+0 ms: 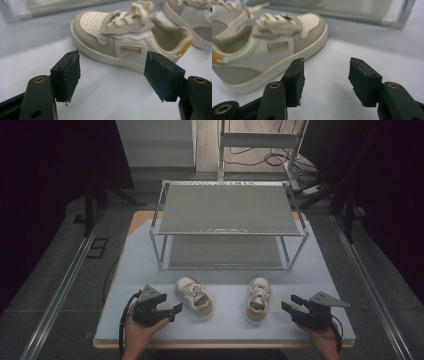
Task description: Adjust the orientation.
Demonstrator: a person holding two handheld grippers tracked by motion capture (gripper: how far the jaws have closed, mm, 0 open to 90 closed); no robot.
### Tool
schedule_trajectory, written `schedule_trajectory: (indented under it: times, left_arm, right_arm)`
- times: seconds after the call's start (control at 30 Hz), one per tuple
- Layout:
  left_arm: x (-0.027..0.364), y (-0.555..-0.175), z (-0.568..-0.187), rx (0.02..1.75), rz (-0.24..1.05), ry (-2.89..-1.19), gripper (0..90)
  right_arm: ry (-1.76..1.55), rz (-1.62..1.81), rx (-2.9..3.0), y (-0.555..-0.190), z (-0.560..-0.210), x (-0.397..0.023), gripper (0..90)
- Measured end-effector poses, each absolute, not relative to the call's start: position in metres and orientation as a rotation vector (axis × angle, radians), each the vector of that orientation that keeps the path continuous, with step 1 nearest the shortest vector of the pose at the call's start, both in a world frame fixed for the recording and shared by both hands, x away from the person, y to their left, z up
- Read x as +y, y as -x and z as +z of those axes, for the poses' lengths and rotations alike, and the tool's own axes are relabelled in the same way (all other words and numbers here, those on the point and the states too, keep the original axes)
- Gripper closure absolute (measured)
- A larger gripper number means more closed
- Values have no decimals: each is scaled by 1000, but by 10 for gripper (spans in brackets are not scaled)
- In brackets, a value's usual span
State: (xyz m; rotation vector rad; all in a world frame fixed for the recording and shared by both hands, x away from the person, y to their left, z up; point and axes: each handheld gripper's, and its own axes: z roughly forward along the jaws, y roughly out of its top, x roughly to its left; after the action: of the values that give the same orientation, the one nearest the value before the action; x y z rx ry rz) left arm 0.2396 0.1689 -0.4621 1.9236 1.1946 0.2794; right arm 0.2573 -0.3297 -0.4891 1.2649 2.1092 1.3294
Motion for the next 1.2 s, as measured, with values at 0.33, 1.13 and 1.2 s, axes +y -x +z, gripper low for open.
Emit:
schedule_trajectory:
  times: [0.33,1.13,1.2]
  left_arm:
    - [176,-243,-463,1188,237,-1895,291]
    - [172,-230,-448,1143,234,-1902,291]
    - [172,-229,-449,1144,232,-1905,291]
  right_arm:
    - [-1227,1432,2070,-250,-454,-319,641]
    - [-873,1409,2429,-241,-443,-149,878]
    - [-886,1402,2437,-241,-445,-143,878]
